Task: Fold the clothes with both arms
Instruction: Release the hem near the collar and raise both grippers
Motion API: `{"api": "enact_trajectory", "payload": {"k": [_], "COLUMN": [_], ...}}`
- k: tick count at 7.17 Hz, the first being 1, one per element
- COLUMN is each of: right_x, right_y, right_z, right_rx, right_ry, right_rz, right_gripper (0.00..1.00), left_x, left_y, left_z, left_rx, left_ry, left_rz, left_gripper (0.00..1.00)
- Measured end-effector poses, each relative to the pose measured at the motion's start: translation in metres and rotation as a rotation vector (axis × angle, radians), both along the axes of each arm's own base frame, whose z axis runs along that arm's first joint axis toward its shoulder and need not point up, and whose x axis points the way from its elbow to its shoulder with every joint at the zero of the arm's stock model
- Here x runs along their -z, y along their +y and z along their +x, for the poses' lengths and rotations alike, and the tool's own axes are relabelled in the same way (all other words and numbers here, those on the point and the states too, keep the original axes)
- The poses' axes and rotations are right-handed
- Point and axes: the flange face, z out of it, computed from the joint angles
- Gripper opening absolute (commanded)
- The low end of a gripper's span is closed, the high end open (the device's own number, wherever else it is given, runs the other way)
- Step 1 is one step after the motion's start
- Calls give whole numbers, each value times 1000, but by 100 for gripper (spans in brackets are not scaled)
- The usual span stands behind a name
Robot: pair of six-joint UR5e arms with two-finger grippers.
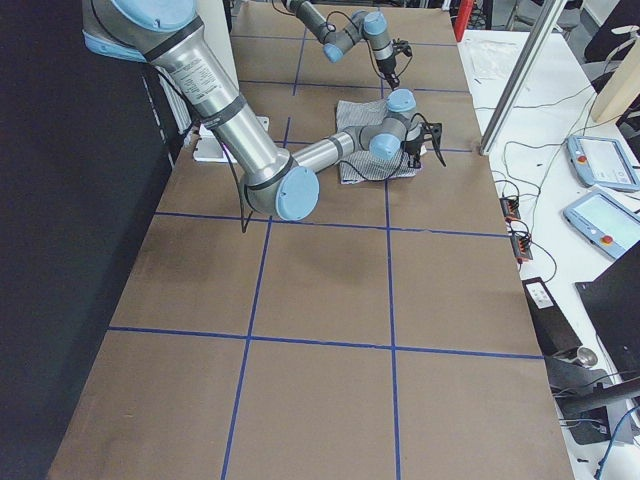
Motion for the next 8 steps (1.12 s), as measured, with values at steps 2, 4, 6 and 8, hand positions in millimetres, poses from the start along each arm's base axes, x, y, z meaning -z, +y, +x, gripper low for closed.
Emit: {"api": "enact_trajectory", "payload": {"k": [2,4,6,8], "right_x": [0,2,4,1], "right_y": [-5,-3,4,7], "right_z": [3,-1,-10,-13], "right_rx": [-7,-2,13,20], "right_ry": [0,-2,-5,-3], "right_rz": [1,4,6,4], "right_gripper": [0,0,80,100], "left_x": [-5,4,12,18], "left_y": [-5,-7,-8,-9], "left_z": [3,5,6,7], "left_rx": [2,2,0,-1], "left_ry": [4,16,25,29], "left_rz": [4,13,20,26], "left_gripper": [0,0,52,100]}}
